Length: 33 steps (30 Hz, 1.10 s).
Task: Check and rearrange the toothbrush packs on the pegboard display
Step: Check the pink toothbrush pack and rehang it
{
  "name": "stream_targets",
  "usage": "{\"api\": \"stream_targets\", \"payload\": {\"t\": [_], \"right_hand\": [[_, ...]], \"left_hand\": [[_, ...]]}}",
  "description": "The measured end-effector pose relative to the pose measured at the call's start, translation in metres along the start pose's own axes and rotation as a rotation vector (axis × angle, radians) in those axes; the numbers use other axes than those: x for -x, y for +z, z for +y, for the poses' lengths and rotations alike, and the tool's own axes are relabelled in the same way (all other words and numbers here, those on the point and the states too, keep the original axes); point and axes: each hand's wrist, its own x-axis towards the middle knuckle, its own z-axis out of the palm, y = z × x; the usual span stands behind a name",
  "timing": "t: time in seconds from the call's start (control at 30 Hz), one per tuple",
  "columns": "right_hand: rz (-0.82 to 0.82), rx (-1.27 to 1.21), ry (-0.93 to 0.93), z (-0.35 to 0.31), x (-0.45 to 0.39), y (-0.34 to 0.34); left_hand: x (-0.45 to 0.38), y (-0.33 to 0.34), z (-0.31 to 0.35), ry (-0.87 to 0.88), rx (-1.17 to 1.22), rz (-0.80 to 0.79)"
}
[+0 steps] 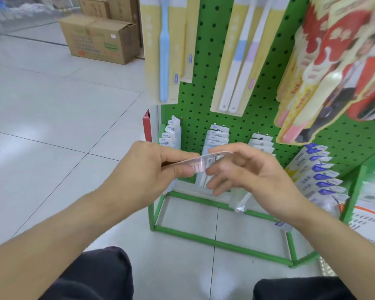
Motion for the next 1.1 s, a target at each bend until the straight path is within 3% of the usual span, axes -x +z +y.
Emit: {"api": "stream_targets", "payload": {"t": [0.13, 0.33, 0.5, 0.63, 0.73, 0.97, 1.1], "right_hand": [[0.16, 0.24, -0.234, -0.022, -0.009, 0.017], [0.263, 0.62, -0.357, -0.087, -0.046, 0.039], [0.222, 0.526, -0.448, -0.137, -0.072, 0.06], [0.301, 0.327, -0.548, -0.178, -0.087, 0.075], [0.359, 0.324, -0.614, -0.204, -0.098, 0.079], [0.574, 0.676, -0.743, -0.237, -0.12, 0.067], [0.538, 0.836, -0.599, -0.254, -0.127, 0.055]], "left_hand": [[0.006, -0.009, 0.02, -0.005, 0.202, 0.03], [-0.002, -0.042, 0.03, 0.058, 0.166, 0.231], [-0.007, -0.059, 0.053, 0.173, 0.135, 0.686], [-0.022, -0.068, 0.069, 0.329, -0.053, 0.815], [-0.045, -0.078, 0.074, 0.352, -0.035, 0.921], [-0.084, -0.074, 0.077, 0.313, 0.116, 0.98], [-0.089, -0.068, 0.069, 0.355, 0.059, 0.962]]}}
